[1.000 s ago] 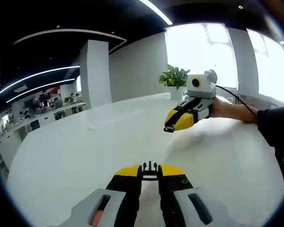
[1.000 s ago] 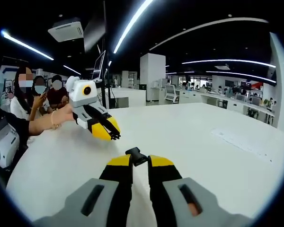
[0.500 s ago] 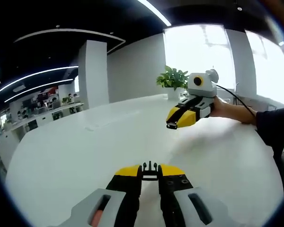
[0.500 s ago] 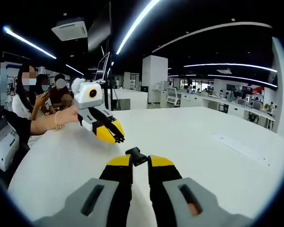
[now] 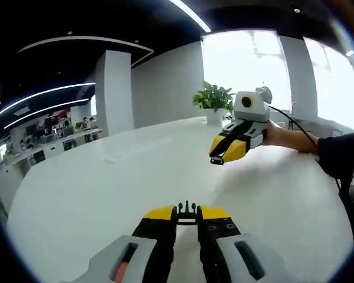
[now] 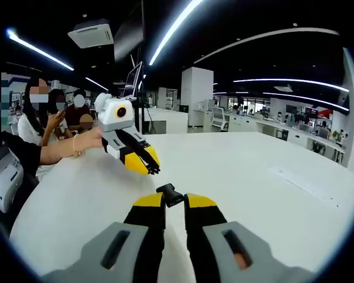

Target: Snap the two parts of the plastic buckle together until the buckle closes and remains connected.

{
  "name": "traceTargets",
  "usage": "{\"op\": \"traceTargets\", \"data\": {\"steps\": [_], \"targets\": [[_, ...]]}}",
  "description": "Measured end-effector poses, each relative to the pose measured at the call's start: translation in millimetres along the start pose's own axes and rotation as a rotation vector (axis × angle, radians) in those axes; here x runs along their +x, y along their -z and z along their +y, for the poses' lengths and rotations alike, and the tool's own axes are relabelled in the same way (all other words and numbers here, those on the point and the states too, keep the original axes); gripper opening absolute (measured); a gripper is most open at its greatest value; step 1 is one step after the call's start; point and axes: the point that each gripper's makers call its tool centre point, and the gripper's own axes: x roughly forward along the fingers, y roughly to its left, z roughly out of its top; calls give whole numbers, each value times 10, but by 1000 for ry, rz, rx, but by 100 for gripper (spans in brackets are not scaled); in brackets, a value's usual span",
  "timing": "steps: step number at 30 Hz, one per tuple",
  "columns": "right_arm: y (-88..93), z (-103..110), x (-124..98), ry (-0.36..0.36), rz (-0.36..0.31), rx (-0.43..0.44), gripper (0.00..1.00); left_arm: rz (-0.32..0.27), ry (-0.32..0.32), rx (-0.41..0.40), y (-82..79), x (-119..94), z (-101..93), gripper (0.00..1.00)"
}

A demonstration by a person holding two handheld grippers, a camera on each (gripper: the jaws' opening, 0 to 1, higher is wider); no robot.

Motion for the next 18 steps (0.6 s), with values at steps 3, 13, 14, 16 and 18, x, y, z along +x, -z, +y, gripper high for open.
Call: {"op": "traceTargets", "data": {"steps": [3,13,14,16,18], "targets": [[-4,42,-15,-4,3,-9,13,-7,1,4,-38,-12,20,13],[46,172,-92,-20,17,-34,13,-26,9,3,-135,-7,66,13],[45,174,-95,-22,17,-34,13,-26,11,4,-138,-4,65,13],[50,185,-99,-27,18,-38,13,-23,13,7,-137,2,57,13],[59,207,-100,-33,21,-42,13,-17,15,15,-128,7,38,13]]}}
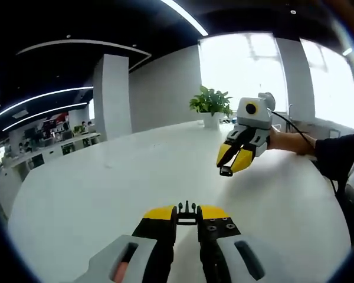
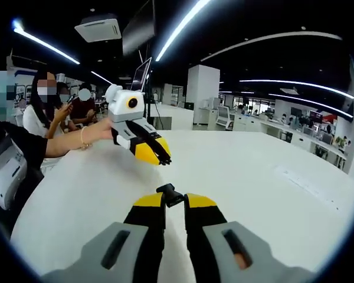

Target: Snap the two parts of the plastic buckle together until the buckle closes and remains connected.

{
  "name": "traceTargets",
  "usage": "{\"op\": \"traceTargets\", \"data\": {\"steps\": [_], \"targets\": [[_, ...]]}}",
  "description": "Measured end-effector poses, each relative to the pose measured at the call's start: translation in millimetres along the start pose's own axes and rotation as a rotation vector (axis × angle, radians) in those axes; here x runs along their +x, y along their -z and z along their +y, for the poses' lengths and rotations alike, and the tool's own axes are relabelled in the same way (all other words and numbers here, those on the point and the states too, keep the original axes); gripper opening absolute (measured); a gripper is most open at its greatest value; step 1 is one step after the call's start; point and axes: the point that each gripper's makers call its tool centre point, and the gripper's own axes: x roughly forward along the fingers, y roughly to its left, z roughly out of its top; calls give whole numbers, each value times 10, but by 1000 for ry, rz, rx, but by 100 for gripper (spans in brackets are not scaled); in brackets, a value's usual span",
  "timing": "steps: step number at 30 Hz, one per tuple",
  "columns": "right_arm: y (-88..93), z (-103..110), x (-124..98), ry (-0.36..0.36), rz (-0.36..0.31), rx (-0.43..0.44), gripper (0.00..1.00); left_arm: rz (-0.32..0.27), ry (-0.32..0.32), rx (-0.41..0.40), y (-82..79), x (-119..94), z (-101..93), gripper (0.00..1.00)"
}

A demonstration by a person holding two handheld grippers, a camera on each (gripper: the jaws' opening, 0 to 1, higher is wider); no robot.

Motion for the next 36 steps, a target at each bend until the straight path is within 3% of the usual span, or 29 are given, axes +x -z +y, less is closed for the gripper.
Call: {"op": "traceTargets", "data": {"steps": [22,36], "targets": [[188,269,-200,-41,41,-68,13,23,112,73,59,104,-479,13],[306,330,-206,-23,52,-31,13,36,181,121,106,194,-792,13]]}}
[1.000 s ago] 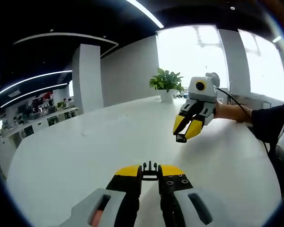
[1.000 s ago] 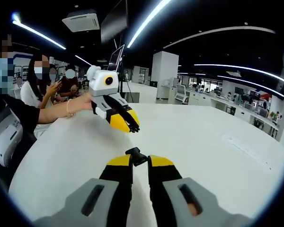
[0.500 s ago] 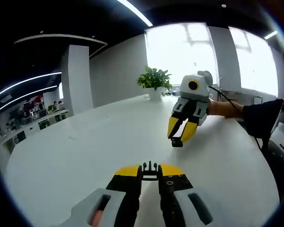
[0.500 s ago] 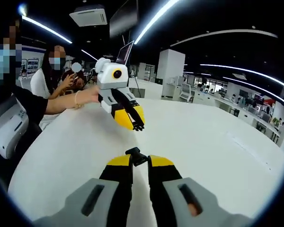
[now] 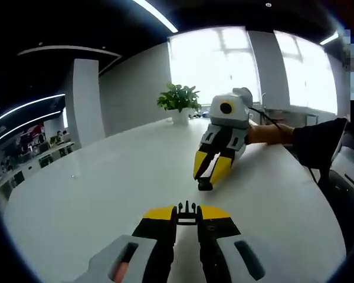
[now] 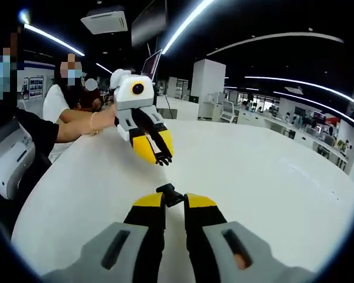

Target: Snap the two parts of the plastic buckle together until the buckle closes and remains connected.

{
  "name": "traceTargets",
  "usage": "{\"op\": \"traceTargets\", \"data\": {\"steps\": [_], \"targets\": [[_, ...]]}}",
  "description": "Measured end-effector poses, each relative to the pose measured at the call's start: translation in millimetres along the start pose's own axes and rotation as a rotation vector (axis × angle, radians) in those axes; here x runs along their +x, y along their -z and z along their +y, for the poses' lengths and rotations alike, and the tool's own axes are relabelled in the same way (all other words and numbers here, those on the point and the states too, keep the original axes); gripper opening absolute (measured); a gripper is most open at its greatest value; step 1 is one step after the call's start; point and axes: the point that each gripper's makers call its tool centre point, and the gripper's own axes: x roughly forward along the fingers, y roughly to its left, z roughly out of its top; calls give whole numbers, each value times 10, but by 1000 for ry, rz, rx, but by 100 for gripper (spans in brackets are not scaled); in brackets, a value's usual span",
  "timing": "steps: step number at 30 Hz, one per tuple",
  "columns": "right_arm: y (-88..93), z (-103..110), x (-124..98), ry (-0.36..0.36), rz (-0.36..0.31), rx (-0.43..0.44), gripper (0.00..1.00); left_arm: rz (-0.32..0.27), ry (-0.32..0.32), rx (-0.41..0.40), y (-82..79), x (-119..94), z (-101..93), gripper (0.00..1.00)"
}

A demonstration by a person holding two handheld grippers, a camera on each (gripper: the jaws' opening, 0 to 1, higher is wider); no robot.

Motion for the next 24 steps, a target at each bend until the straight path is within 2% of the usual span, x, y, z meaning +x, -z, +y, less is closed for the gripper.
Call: {"op": "traceTargets", "data": {"steps": [9,24], "targets": [[-9,43,20,-8,-3,9,13,20,40,10,46,66,-120,13],[17,58,60,3,-6,57,13,9,57,-6,34,121,-204,13]]}}
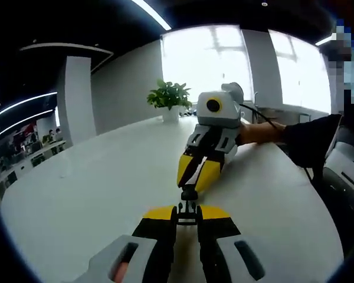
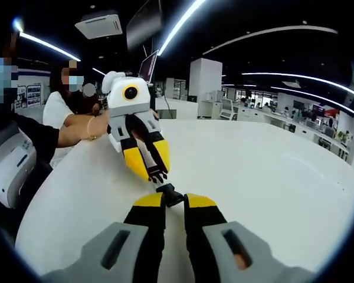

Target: Snap the two parts of the plastic buckle together until the buckle closes and remains connected.

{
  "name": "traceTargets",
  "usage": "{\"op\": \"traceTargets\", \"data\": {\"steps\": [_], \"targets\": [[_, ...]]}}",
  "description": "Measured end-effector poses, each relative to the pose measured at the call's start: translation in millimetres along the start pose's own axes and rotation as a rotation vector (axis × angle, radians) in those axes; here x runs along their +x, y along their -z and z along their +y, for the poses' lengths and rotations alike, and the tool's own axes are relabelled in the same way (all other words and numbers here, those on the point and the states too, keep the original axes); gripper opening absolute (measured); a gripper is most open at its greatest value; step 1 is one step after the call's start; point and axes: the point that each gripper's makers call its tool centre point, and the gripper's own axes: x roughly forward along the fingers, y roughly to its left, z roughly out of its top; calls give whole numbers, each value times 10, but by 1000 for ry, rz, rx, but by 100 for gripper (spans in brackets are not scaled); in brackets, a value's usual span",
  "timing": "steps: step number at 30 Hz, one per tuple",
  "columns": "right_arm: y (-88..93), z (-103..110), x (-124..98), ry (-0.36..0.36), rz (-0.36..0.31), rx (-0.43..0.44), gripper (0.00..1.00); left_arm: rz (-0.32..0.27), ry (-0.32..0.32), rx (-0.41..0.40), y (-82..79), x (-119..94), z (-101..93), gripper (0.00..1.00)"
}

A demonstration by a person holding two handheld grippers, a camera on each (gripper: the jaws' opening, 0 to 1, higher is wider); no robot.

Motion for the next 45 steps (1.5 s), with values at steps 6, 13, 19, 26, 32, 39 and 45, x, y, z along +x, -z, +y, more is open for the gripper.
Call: {"op": "traceTargets", "data": {"steps": [6,13,19,26,32,39,45], "targets": [[-4,22,18,-3,-3,6,13,1,0,-2,1,21,-7,13],[3,50,39,-6,-1,7,12,12,1,0,27,40,-18,13],[20,47,48,-2,6,8,12,13,3,-5,32,45,-14,13],[22,76,69,-6,12,7,12,17,5,-1,36,58,-28,13],[23,79,68,-7,15,7,12,17,7,1,41,64,-42,13],[41,92,69,-13,26,3,12,24,13,8,64,74,-66,13],[55,106,68,-14,34,6,12,34,16,13,93,90,-84,13]]}}
